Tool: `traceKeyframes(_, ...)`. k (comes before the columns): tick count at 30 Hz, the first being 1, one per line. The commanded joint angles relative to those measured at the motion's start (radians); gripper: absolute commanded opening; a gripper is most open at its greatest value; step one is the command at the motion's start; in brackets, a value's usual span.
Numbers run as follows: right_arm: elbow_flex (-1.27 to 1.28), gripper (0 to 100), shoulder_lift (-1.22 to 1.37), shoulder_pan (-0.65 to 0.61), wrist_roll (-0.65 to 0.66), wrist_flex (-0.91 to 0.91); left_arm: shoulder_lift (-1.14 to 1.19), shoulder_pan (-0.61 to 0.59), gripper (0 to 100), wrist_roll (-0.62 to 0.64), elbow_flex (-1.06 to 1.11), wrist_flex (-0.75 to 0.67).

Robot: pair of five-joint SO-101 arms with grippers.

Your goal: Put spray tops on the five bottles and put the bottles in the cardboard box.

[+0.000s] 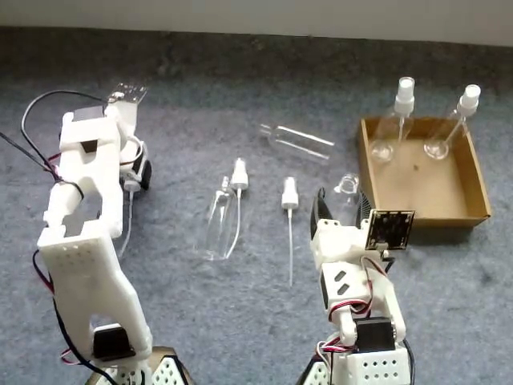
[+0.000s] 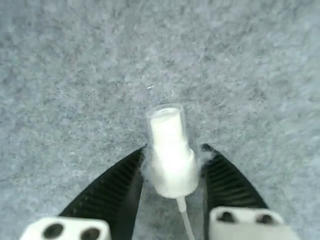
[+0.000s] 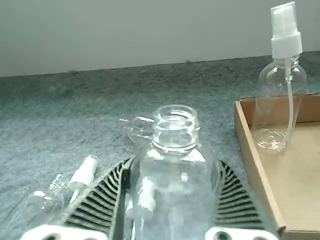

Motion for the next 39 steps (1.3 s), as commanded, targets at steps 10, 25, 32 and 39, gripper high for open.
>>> traceKeyframes(10,-0.013,12.8,-0.012,0.013,-0.003,-0.028,-0.041,0.076,2,0.005,-0.053,0.026)
traceKeyframes(25,0.031,12.8,-0.012,0.007,-0.002,-0.166,-0.595,0.303,0,0.098,-0.151,0.298)
traceKeyframes(32,0.059,12.7,-0.012,0.007,0.000,-0.237,-0.765,0.433,0,0.370,-0.151,0.290)
traceKeyframes(39,0.074,12.7,-0.012,-0.105,0.209,-0.237,-0.891,0.552,0,0.493,-0.162,0.285)
